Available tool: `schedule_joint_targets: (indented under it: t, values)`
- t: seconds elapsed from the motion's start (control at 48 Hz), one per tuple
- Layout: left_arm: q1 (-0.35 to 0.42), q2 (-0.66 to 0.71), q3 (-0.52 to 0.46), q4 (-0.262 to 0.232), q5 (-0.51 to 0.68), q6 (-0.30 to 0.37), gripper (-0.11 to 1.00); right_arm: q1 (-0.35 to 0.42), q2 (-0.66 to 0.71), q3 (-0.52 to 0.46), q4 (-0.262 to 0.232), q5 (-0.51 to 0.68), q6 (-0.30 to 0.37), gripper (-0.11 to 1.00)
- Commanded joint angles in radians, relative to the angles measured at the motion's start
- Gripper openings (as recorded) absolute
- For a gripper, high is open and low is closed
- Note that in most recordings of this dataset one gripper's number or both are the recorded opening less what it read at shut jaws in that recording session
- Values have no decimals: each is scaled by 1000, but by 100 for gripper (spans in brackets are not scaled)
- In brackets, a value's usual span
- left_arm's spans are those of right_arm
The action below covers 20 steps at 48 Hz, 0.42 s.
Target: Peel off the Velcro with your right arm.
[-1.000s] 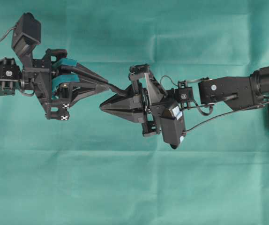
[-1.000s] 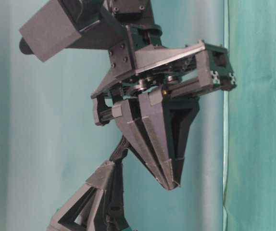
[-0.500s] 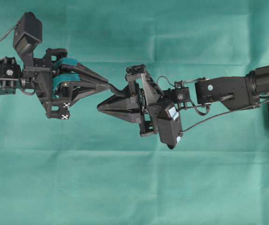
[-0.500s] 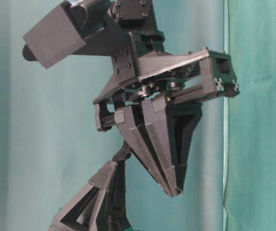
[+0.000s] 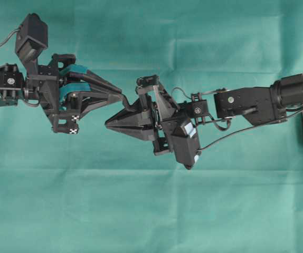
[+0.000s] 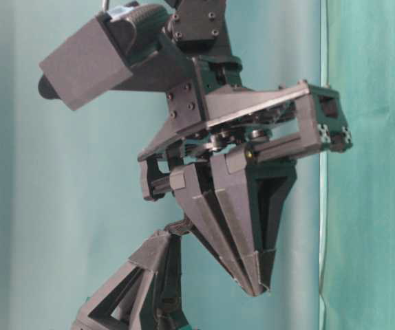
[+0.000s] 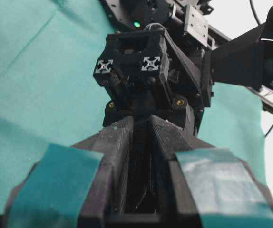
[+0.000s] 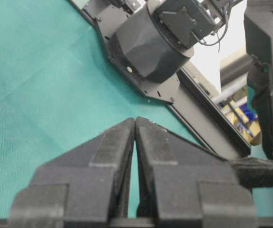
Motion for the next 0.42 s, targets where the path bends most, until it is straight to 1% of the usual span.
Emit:
schedule_joint_targets:
  t: [0.0,0.396]
  values:
    - [-3,-3,-18,2,-15,-2,10,-5,-14,-48,3,-11,3,-9]
    - [-3,-3,-17,2,-15,0,10,-5,-9,-48,3,-9,3,-9]
